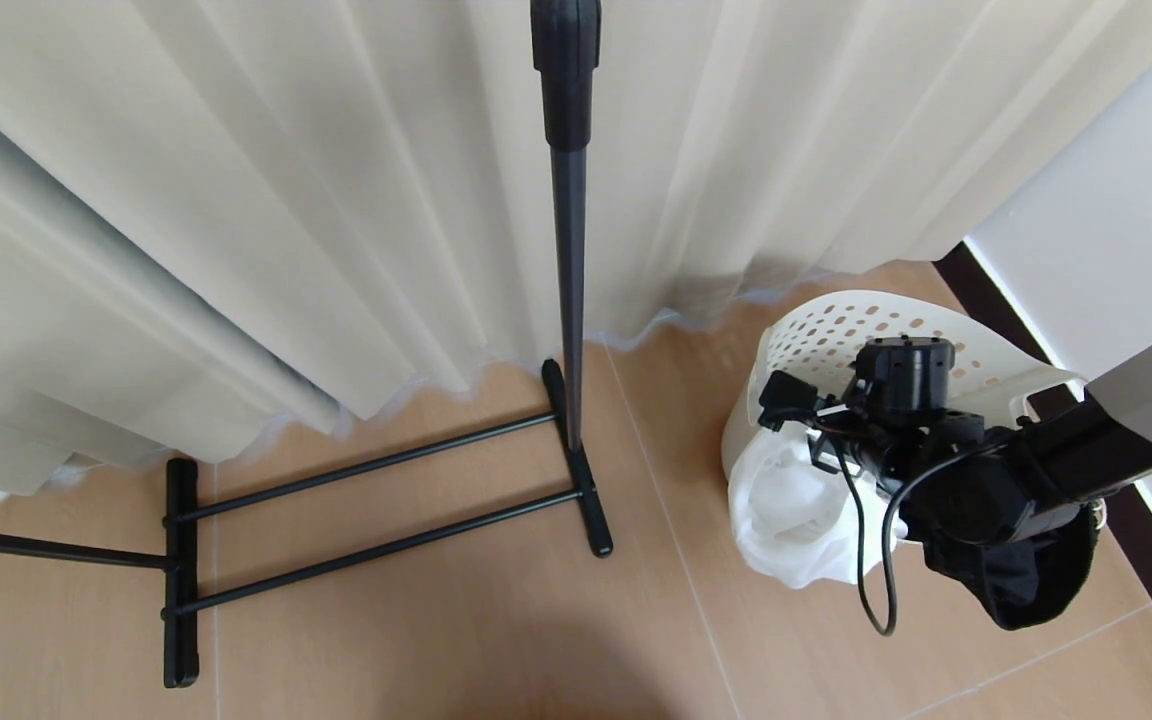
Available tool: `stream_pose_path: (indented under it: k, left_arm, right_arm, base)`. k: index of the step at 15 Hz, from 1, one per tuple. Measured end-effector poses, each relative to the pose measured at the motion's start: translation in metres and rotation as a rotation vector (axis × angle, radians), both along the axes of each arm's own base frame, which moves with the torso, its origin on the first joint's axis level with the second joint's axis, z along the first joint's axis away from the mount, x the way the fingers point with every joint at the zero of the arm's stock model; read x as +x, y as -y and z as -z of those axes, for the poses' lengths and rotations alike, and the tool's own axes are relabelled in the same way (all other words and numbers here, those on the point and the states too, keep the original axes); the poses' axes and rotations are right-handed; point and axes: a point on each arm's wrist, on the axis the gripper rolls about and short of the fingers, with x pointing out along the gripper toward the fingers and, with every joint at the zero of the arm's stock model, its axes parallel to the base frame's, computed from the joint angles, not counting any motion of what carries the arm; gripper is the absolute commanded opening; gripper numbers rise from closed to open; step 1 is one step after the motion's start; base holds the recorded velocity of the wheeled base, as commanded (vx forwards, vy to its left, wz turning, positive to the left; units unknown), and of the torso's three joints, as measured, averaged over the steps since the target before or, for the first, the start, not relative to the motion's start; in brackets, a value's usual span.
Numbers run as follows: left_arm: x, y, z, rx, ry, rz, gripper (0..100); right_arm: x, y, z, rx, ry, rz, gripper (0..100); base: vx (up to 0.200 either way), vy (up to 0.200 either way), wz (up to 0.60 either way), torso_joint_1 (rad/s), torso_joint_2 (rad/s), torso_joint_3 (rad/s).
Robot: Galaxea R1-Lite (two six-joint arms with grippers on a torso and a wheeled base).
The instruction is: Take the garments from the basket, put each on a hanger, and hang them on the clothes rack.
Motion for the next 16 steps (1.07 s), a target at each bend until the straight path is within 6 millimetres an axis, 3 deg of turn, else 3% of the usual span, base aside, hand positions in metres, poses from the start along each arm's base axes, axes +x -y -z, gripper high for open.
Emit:
stream_pose_path:
  k: [5, 6, 13, 16]
  left_arm:
    - [0.000, 0.000, 0.000, -0.001, 0.000, 0.001, 100]
    - [0.000, 0.000, 0.000, 0.000, 0.000, 0.000, 100]
    - [0.000, 0.000, 0.000, -0.001, 0.000, 0.000, 100]
    - [0.000, 0.000, 0.000, -0.001, 0.000, 0.000, 100]
  right_arm:
    - [0.011, 0.002, 0.003, -0.001, 0.015, 0.025, 100]
    - [0.012, 0.003, 0.003, 0.000, 0.016, 0.029, 0]
    - [0.007, 0.005, 0.007, 0.031, 0.006, 0.042, 0]
    - [-0.007, 0.006, 0.002, 0.072, 0.005, 0.053, 0]
  base:
    - [0.000, 0.000, 0.00, 0.000, 0.00, 0.000]
    - [0.000, 0.000, 0.00, 0.000, 0.00, 0.000]
    - [0.000, 0.000, 0.00, 0.000, 0.00, 0.000]
    - [0.000, 0.000, 0.00, 0.000, 0.00, 0.000]
